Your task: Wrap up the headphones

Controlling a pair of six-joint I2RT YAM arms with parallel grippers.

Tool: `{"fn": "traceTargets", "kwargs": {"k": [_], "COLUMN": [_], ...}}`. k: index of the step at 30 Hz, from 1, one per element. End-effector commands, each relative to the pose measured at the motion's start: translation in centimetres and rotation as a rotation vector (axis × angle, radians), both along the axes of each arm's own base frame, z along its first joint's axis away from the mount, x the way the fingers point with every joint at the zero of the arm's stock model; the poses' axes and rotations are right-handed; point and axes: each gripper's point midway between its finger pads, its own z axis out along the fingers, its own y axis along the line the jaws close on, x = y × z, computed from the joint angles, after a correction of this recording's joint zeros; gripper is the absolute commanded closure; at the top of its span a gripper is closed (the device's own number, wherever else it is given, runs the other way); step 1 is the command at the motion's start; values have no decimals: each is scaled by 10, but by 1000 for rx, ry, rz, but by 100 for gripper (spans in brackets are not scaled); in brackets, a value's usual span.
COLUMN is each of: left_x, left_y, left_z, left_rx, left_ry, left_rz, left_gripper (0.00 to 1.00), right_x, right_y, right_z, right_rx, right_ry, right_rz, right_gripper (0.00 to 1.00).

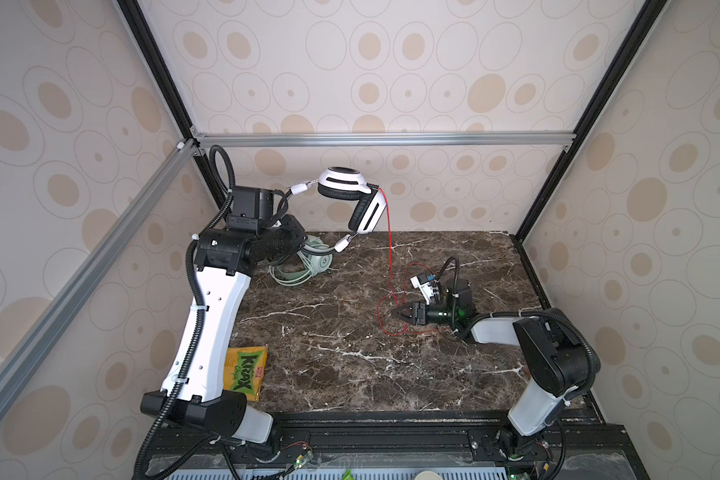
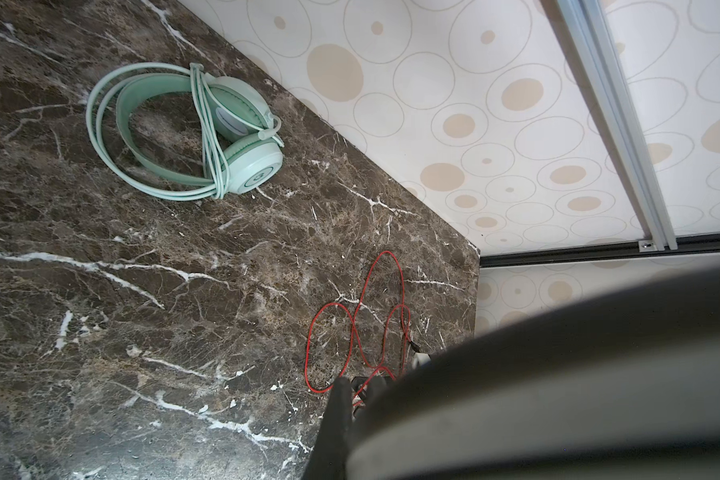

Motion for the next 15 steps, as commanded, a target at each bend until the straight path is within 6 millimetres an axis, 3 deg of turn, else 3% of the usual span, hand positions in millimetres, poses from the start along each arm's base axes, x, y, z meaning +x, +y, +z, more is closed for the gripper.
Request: {"fn": "traceTargets", "kwargs": {"k": [1, 6, 10, 13, 14, 15], "left_x": [4, 6, 9, 9, 8, 8], "left_y": [-2, 4, 7, 11, 11, 11], "left_z": [32, 17, 4, -1, 0, 0], "left_rx": [-56, -10, 40, 65, 64, 63], "left_ry": [-104, -86, -67, -64, -70, -73], "left_rz": [2, 18, 12, 19, 19, 17], "left_gripper": [100, 100, 100, 100, 100, 100], "right_x": [2, -1, -8, -13, -14, -14], "right_y": [-2, -13, -32, -45, -50, -53], "right_z": [8, 26, 39, 44, 42, 42], "right_rx": [-27, -112, -219, -293, -319, -342], "right_ry": [-60, -143, -225, -275, -279, -285], "right_rz": [-25, -66, -126, -160, -171, -179], "right_gripper": [45, 80, 99, 97, 90, 76]}}
